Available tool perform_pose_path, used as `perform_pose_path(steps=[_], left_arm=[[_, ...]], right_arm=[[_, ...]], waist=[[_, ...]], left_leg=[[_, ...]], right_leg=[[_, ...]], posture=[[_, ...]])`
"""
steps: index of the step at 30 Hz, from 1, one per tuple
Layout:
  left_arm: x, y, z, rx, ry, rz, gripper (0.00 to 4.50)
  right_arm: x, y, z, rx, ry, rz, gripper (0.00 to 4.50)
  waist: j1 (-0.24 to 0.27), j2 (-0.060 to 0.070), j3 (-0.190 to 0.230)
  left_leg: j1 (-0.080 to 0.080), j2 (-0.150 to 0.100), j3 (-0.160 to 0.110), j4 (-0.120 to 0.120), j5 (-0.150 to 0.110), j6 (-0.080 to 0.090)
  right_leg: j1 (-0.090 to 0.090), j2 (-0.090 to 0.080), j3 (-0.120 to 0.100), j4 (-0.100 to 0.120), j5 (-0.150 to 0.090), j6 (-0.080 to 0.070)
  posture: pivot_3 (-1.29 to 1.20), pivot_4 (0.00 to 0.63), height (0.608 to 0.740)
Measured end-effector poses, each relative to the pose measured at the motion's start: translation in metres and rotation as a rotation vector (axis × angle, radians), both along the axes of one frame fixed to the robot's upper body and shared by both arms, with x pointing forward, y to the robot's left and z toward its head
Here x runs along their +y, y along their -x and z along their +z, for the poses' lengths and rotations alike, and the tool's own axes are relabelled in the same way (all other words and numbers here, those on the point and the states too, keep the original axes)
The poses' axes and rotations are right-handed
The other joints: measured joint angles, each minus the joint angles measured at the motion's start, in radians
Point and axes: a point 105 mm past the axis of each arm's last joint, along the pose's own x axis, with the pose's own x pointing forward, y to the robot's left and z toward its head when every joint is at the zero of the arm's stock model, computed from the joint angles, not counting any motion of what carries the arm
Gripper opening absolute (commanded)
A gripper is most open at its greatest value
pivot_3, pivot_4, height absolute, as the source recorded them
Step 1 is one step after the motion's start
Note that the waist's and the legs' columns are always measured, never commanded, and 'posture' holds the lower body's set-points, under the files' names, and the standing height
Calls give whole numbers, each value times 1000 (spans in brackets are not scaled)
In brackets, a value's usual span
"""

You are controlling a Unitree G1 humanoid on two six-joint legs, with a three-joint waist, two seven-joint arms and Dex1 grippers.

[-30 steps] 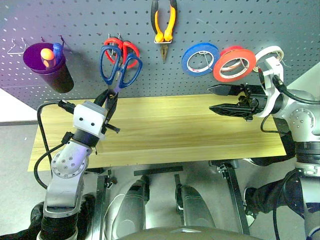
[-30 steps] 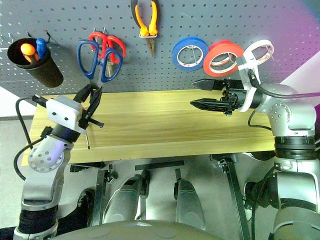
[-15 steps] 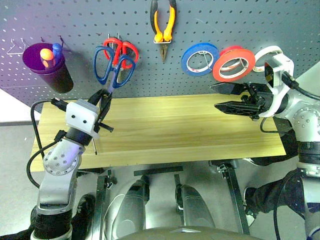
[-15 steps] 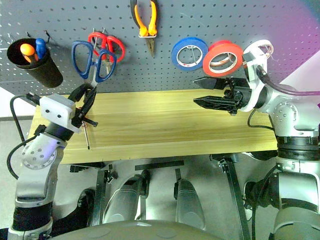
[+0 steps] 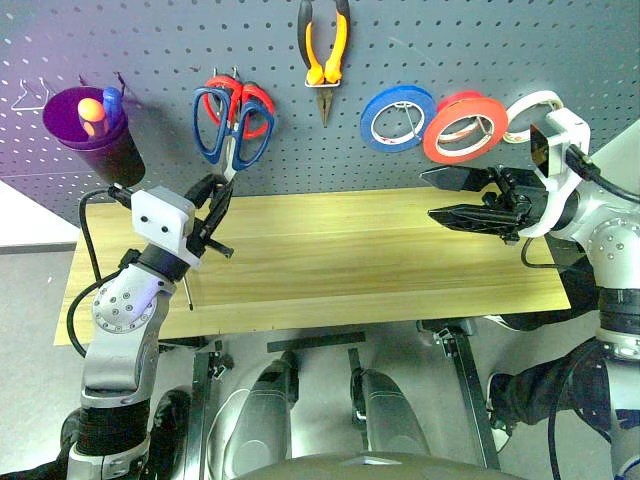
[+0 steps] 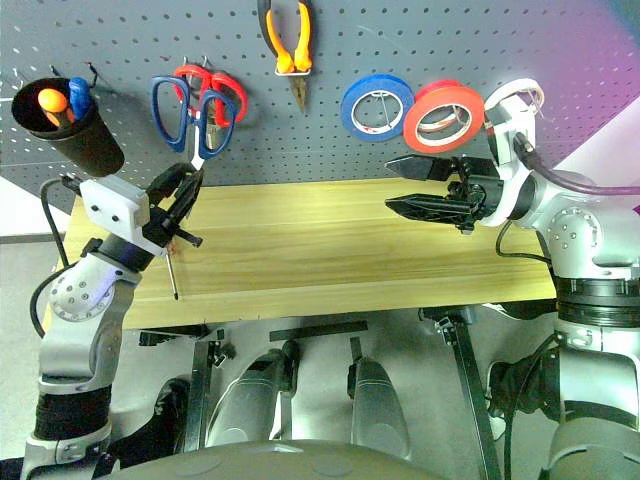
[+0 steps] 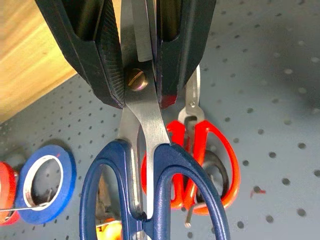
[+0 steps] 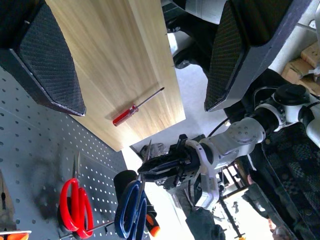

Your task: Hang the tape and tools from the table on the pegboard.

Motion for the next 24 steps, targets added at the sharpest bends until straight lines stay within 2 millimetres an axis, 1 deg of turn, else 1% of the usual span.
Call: perform_pose_path(steps=[5, 7, 12, 16, 19, 24], left_arm=[[4, -5, -8, 33, 16, 6, 620], [4, -7, -7, 32, 20, 6, 620], [2, -11, -3, 21, 27, -2, 620], [3, -18, -3, 25, 35, -6, 620], [2, -21, -1, 14, 36, -17, 620], [-5, -24, 0, 4, 46, -42, 620]], right_arm=[[5, 8, 5, 15, -19, 46, 3947], [6, 11, 8, 7, -27, 59, 3947], [3, 11, 10, 17, -21, 38, 3947], [-6, 15, 25, -12, -34, 12, 3947], [-6, 21, 35, -31, -40, 25, 3947], [-8, 24, 41, -26, -50, 22, 3947]], waist=[[0, 0, 0], [1, 0, 0], [-1, 0, 0], [-2, 0, 0], [-4, 0, 0], [-6, 0, 0]], left_leg=[[0, 0, 0, 0, 0, 0], [0, 0, 0, 0, 0, 0], [0, 0, 0, 0, 0, 0], [0, 0, 0, 1, 0, 0], [0, 0, 0, 1, 0, 1], [0, 0, 0, 1, 0, 1]], right_leg=[[0, 0, 0, 0, 0, 0], [0, 0, 0, 0, 0, 0], [0, 0, 0, 0, 0, 0], [0, 0, 0, 0, 0, 0], [0, 0, 0, 0, 0, 0], [0, 0, 0, 0, 0, 0]], posture=[[-40, 276, 740], [-44, 278, 740], [-61, 277, 740], [-76, 279, 740], [-86, 278, 740], [-98, 278, 740]])
